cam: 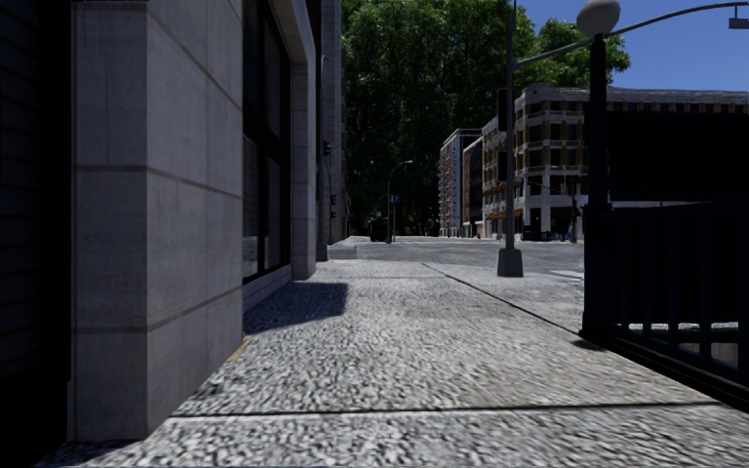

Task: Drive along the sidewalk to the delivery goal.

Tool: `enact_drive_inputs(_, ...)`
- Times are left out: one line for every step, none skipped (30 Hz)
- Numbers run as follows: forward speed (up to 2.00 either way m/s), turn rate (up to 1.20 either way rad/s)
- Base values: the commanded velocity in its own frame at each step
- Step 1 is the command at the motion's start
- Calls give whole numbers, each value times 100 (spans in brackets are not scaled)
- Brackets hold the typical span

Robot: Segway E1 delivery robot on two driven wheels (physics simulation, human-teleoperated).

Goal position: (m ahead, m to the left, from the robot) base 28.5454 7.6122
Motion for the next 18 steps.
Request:
enact_drive_inputs(200,0)
enact_drive_inputs(200,0)
enact_drive_inputs(200,0)
enact_drive_inputs(200,0)
enact_drive_inputs(200,0)
enact_drive_inputs(200,0)
enact_drive_inputs(200,0)
enact_drive_inputs(200,0)
enact_drive_inputs(200,0)
enact_drive_inputs(200,0)
enact_drive_inputs(200,0)
enact_drive_inputs(200,0)
enact_drive_inputs(200,0)
enact_drive_inputs(200,0)
enact_drive_inputs(200,0)
enact_drive_inputs(200,0)
enact_drive_inputs(200,0)
enact_drive_inputs(200,0)
